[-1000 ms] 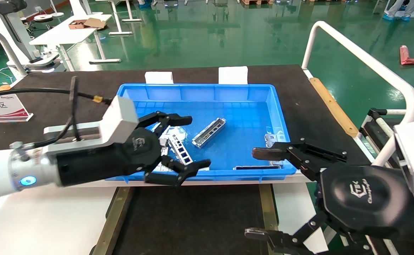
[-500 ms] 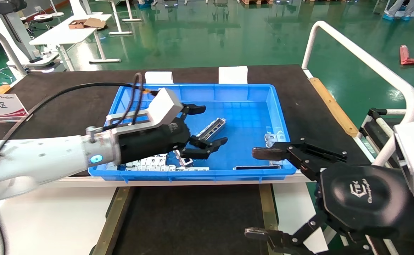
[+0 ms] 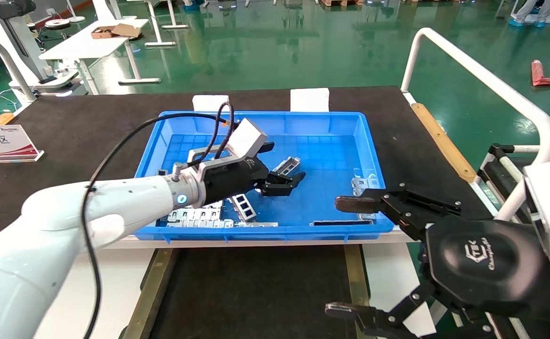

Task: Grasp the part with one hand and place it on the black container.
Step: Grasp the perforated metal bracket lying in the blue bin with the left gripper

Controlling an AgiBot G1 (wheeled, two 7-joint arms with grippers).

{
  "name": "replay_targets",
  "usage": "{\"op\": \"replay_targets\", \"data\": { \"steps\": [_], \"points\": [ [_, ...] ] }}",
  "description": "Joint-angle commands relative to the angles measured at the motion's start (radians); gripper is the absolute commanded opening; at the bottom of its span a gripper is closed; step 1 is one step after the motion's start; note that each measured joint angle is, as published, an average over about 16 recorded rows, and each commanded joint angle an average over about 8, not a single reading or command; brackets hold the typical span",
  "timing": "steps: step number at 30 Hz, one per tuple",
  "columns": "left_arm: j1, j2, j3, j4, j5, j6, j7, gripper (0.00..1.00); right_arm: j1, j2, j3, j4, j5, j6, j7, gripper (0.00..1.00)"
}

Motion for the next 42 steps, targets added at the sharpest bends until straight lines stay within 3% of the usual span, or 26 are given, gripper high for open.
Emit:
{"op": "replay_targets", "data": {
  "steps": [1, 7, 10, 12, 15, 17, 18, 20, 42],
  "points": [
    [-0.012, 0.025, -0.003, 0.056, 0.001, -0.027, 0.022, 1.00, 0.000, 0.000, 0.000, 0.000, 0.000, 0.000, 0.000, 1.00],
    [-0.015, 0.041, 0.038, 0.108, -0.036, -0.073, 0.039, 0.99, 0.000, 0.000, -0.001, 0.000, 0.000, 0.000, 0.000, 1.00],
    [-0.012, 0.043, 0.070, 0.111, -0.056, -0.095, 0.039, 0.70, 0.000, 0.000, -0.001, 0.000, 0.001, 0.000, 0.000, 0.98],
    [-0.009, 0.044, 0.094, 0.111, -0.068, -0.111, 0.037, 0.45, 0.000, 0.000, -0.001, 0.000, 0.001, 0.000, 0.000, 0.79],
    [-0.005, 0.044, 0.130, 0.111, -0.086, -0.136, 0.031, 0.08, 0.000, 0.000, -0.001, 0.000, 0.001, 0.001, -0.001, 0.41],
    [-0.002, 0.044, 0.152, 0.111, -0.100, -0.152, 0.025, 0.00, 0.000, 0.001, -0.001, 0.000, 0.001, 0.001, -0.001, 0.16],
    [-0.001, 0.044, 0.163, 0.111, -0.107, -0.160, 0.021, 0.00, 0.000, 0.001, -0.001, 0.000, 0.001, 0.001, -0.001, 0.06],
    [0.002, 0.044, 0.183, 0.111, -0.121, -0.174, 0.015, 0.00, 0.000, 0.001, -0.002, 0.000, 0.001, 0.001, -0.001, 0.00],
    [0.010, 0.040, 0.344, 0.113, -0.284, -0.243, -0.015, 0.00, 0.001, 0.001, -0.003, 0.000, 0.002, 0.001, -0.002, 0.00]
  ]
}}
